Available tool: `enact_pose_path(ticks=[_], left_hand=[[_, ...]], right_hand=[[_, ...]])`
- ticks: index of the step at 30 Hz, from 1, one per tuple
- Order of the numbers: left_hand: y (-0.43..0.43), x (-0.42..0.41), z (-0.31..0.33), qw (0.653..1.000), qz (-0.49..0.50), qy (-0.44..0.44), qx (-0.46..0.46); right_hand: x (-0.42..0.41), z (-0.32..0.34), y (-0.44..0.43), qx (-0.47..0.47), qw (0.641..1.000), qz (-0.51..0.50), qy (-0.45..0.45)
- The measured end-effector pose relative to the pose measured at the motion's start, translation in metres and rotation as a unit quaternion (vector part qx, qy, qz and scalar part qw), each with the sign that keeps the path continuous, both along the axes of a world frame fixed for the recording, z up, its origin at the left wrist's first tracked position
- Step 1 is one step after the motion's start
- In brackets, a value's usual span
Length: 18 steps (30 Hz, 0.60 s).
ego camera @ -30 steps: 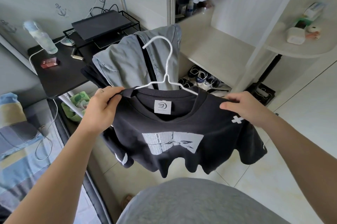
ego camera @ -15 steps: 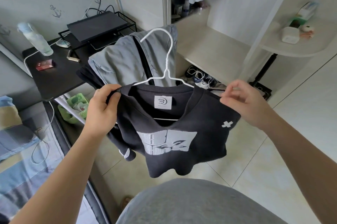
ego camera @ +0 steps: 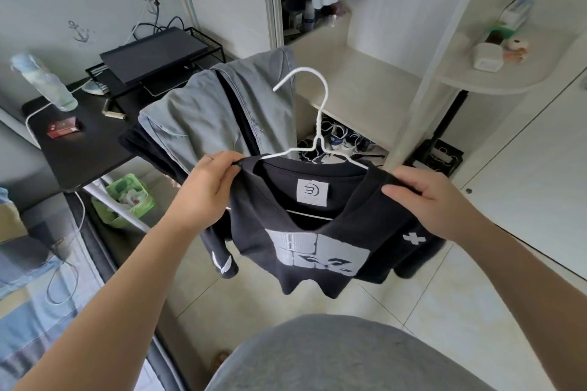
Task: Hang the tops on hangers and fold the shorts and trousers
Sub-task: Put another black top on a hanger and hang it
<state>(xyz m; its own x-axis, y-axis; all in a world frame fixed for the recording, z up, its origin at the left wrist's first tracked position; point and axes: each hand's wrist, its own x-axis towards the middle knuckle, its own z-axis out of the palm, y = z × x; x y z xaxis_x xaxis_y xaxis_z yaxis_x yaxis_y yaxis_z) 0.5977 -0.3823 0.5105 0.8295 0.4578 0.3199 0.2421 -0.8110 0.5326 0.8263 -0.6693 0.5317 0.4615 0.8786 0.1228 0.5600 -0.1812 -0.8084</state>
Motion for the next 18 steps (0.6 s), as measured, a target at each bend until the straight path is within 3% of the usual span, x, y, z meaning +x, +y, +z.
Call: enact_pose_path(ticks=[3, 11, 18], left_hand=[[0.003, 0.014, -0.008, 0.999, -0.019, 0.039, 0.011], [-0.007, 0.073, -0.031, 0.992, 0.04, 0.114, -0.027], [0.009, 0.138, -0.041, 0.984, -0.061, 0.162, -0.027]], right_hand=[[0.007, 0.002, -0.017, 0.004, 0.999, -0.027, 0.018], [0.028, 0.007, -0.064, -0.021, 0.99, -0.12, 0.074], [0.035, 0.008, -0.079, -0.015, 0.967, -0.211, 0.142]])
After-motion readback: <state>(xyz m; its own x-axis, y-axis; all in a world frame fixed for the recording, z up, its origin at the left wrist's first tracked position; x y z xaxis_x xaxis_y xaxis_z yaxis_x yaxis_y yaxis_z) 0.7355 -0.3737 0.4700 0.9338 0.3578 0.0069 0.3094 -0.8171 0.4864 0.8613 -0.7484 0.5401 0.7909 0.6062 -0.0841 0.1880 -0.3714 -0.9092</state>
